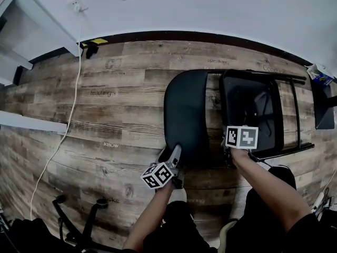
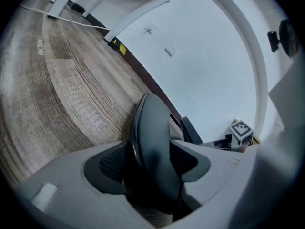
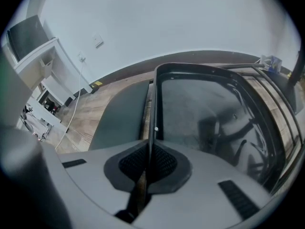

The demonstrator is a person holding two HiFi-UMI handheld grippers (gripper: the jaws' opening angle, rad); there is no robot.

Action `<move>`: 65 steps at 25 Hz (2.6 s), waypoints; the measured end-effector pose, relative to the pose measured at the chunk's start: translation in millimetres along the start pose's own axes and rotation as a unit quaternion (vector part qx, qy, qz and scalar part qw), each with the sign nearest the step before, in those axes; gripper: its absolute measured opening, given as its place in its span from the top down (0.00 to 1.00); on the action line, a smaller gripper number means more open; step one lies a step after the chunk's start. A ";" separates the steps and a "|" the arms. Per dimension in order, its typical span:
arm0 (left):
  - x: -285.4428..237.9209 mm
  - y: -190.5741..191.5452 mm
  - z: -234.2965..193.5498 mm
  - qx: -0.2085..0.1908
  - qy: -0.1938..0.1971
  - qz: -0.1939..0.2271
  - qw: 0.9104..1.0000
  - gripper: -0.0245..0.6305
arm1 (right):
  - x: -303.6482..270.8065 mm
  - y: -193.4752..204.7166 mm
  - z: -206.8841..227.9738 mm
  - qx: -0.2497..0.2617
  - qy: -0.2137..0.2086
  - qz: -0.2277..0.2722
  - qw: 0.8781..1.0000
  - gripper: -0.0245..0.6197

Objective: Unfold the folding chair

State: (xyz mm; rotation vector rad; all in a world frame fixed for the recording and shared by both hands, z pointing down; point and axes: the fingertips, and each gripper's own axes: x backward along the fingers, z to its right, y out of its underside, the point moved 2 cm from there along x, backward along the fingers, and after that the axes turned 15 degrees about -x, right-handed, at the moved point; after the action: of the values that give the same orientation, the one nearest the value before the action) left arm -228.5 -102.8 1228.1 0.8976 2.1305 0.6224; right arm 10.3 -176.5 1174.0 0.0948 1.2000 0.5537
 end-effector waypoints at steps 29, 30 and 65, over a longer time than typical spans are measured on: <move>-6.7 -1.8 8.3 0.277 0.138 0.077 0.948 0.74 | 69.1 -22.7 3.3 -0.039 -0.072 -0.001 0.997 0.96; -7.2 -5.0 10.6 0.277 0.139 0.075 0.948 0.74 | 70.8 -25.3 3.1 -0.039 -0.074 -0.001 0.996 0.96; 198.3 -501.0 303.9 0.058 0.139 0.196 0.969 0.76 | 357.0 -224.8 -215.4 -0.112 -0.373 -0.013 0.921 0.93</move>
State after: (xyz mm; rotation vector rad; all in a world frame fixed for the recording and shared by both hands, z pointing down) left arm -291.7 -228.9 625.8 1.3862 2.2684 0.8712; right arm -15.5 -255.3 707.6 0.0838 0.3898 0.5562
